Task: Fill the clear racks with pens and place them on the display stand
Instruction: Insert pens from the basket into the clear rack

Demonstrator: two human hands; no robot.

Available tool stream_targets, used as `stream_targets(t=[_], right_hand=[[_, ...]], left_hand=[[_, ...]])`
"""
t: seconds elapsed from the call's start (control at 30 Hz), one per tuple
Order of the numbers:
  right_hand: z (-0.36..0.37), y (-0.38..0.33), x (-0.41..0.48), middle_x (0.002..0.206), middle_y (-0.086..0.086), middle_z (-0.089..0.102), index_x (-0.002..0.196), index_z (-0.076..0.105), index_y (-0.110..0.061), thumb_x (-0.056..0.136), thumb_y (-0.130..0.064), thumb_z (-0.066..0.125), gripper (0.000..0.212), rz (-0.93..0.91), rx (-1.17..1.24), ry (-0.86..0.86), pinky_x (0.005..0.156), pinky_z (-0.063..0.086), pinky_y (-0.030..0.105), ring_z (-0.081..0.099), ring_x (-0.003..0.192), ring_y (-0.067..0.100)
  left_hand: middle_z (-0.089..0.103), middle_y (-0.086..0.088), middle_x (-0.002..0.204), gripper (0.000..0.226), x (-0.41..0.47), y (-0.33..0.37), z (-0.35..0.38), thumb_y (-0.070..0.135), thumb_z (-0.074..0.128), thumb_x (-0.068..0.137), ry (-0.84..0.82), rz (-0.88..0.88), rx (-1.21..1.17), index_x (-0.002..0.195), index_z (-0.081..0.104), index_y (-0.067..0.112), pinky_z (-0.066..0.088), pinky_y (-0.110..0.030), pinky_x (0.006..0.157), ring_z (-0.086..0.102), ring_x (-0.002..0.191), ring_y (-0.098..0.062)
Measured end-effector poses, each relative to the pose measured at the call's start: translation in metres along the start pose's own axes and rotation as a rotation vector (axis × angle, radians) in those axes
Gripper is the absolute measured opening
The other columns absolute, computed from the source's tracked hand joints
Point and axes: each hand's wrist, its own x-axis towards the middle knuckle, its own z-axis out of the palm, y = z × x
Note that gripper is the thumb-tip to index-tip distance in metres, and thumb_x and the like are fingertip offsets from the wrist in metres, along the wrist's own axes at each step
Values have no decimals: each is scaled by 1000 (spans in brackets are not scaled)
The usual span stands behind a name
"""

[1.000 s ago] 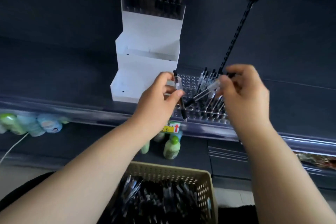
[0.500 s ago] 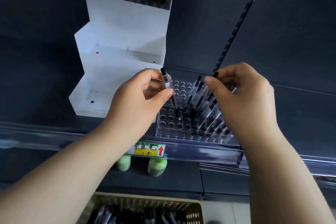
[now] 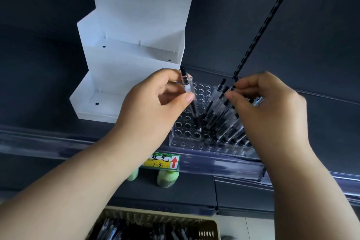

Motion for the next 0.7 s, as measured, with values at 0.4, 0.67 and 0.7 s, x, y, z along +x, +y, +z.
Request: stream_targets(t=[0.4,0.67,0.7], right_hand=[[-4,2,-5,68,-29,52,80,58,-32,80,-30,70,12,-47,28,122,79,48,44,54,66,0],[-6,3,-6,67,-27,52,80,58,-30,81,-30,70,12,-46,43,114,81,47,45,56,74,5],[-5,3,-6,67,-27,52,80,58,-31,81,-30,69,12,-47,43,113,81,47,45,55,73,5]], left_hand=[[69,11,81,25,-3,1,31,13,75,77,-144,200,166,101,71,19,48,-7,73,63,75,1],[56,16,69,17,-1,-14,40,24,75,77,-167,235,379,91,72,15,39,0,64,52,54,1],[57,15,70,17,-1,-14,40,24,75,77,-155,251,392,90,72,14,40,-3,65,52,55,-3]])
